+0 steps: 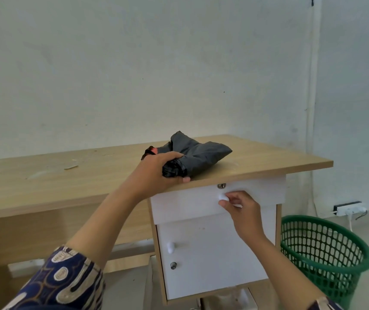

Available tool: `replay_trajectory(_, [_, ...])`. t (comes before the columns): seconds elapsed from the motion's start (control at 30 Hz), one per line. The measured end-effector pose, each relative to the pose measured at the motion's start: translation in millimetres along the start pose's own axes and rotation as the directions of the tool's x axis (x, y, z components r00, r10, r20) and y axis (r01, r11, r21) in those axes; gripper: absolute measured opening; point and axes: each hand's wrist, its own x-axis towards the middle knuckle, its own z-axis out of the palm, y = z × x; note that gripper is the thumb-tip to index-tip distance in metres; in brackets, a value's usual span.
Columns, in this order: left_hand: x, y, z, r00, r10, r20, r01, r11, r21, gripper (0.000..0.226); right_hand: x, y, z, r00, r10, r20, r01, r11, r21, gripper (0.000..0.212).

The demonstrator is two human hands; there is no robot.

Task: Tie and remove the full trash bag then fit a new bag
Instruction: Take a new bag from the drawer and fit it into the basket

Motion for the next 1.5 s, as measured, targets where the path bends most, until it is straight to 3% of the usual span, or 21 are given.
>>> replay_trajectory(0.3, [-8,0,2,1.000,-0.019,-0.021,0.017,0.998,-0.059,0.045,5,-5,2,0.999,0.031,0.042,-0.024,0.988,-0.153,0.018])
replay_trajectory(0.43, [-19,1,5,0.996,0.024,-0.080,-0.021,0.999,0.038,0.044,-14,-13,-8,0.994,0.111,0.009,-0.111,0.991,-0.071,0.031])
replay_trajectory(0.53, [-40,6,14,0.957,0.210,-0.201,-0.180,0.971,0.160,0.037,-43,-23,-20,0.996,0.078,-0.052,-0.078,0.997,-0.002,0.028])
replay_trajectory(0.63, [-64,6,30,0.853,0.408,-0.325,-0.322,0.902,0.287,0.032,-56,-46,-30,0.998,0.058,-0.019,-0.056,0.992,0.111,0.029])
replay_trajectory(0.77, [-98,0,63,0.779,0.531,-0.334,-0.407,0.833,0.375,0.038,-50,-76,-46,0.968,0.109,0.226,-0.196,0.890,0.411,0.084])
replay_trajectory(0.83, [-112,-1,75,0.768,0.572,-0.288,-0.438,0.797,0.415,0.039,-49,-83,-52,0.952,0.129,0.278,-0.249,0.855,0.455,0.096])
replay_trajectory(0.9, [-121,-5,81,0.763,0.597,-0.248,-0.460,0.771,0.442,0.037,-52,-82,-56,0.941,0.201,0.270,-0.304,0.853,0.424,0.086])
replay_trajectory(1.03, [-131,-16,92,0.757,0.627,-0.185,-0.496,0.735,0.462,0.040,-67,-64,-57,0.932,0.283,0.224,-0.346,0.878,0.331,0.043])
replay_trajectory(1.13, [-146,-22,107,0.763,0.618,-0.192,-0.508,0.756,0.413,0.064,-76,-48,-59,0.934,0.335,0.125,-0.358,0.868,0.344,0.031])
replay_trajectory(1.2, [-159,-28,116,0.783,0.570,-0.251,-0.489,0.812,0.318,0.080,-80,-38,-60,0.929,0.364,0.065,-0.364,0.868,0.337,0.028])
replay_trajectory(1.27, [-169,-35,128,0.843,0.410,-0.348,-0.393,0.911,0.123,0.069,-83,-24,-61,0.913,0.407,0.015,-0.390,0.863,0.322,0.030])
replay_trajectory(1.33, [-173,-33,135,0.923,-0.027,-0.383,-0.078,0.963,-0.257,0.045,-85,-9,-61,0.890,0.456,-0.011,-0.428,0.843,0.326,0.032])
replay_trajectory(1.37, [-170,-28,137,0.912,-0.296,-0.283,0.130,0.864,-0.486,0.040,-85,-2,-61,0.880,0.475,-0.020,-0.443,0.833,0.331,0.030])
replay_trajectory(1.4, [-167,-23,141,0.860,-0.498,-0.113,0.311,0.687,-0.657,0.042,-84,4,-61,0.870,0.492,-0.024,-0.457,0.824,0.336,0.028])
replay_trajectory(1.43, [-161,-20,147,0.797,-0.598,0.086,0.466,0.517,-0.718,0.051,-82,9,-62,0.861,0.508,-0.021,-0.471,0.812,0.344,0.028])
replay_trajectory(1.5, [-145,-16,162,0.646,-0.586,0.490,0.712,0.232,-0.663,0.069,-78,21,-66,0.845,0.535,-0.004,-0.495,0.785,0.373,0.030])
